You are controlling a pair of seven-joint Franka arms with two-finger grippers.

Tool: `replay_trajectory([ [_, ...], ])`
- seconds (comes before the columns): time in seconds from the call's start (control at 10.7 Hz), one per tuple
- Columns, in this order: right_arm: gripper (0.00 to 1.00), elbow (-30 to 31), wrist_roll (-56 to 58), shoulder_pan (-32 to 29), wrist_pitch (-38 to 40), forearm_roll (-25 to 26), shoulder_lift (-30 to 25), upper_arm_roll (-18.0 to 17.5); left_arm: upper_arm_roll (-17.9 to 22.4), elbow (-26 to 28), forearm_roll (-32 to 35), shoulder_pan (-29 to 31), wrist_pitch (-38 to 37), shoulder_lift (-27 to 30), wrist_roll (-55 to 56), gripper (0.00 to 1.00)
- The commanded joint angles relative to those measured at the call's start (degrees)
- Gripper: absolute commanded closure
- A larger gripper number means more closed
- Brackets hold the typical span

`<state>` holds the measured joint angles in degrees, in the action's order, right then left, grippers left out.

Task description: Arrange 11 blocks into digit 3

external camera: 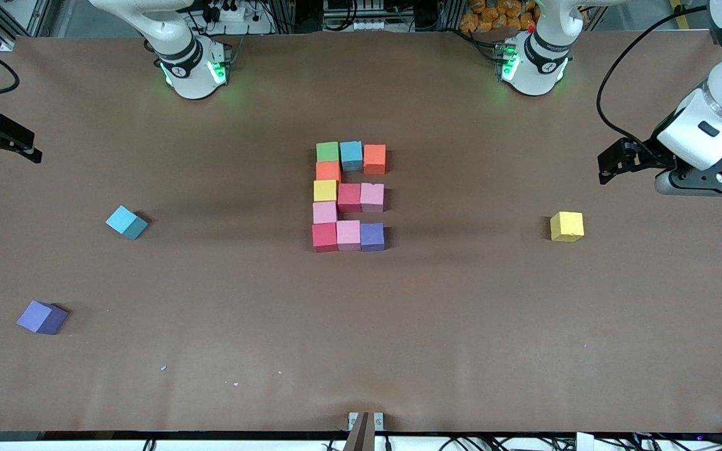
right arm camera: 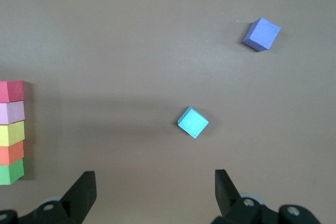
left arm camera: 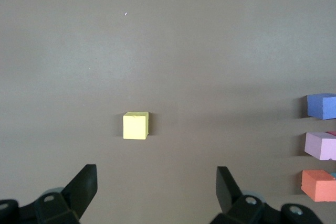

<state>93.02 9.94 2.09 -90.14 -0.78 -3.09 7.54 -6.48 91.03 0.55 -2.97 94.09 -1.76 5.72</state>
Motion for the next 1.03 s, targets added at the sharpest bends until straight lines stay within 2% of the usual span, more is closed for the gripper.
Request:
replay_trajectory([
  [0.0, 0.0, -1.4, -0.8, -1.1, 0.9, 0.7, 0.6, -0.8, 0.7, 0.8, 0.9, -0.9, -1.8, 1.6, -1.1, 0.0],
  [0.94, 0.0, -1.4, -0.8, -1.0, 0.9, 0.7, 0.6, -0.8, 0.8, -0.7, 0.9, -0.8, -4.8, 1.8, -0.9, 0.0],
])
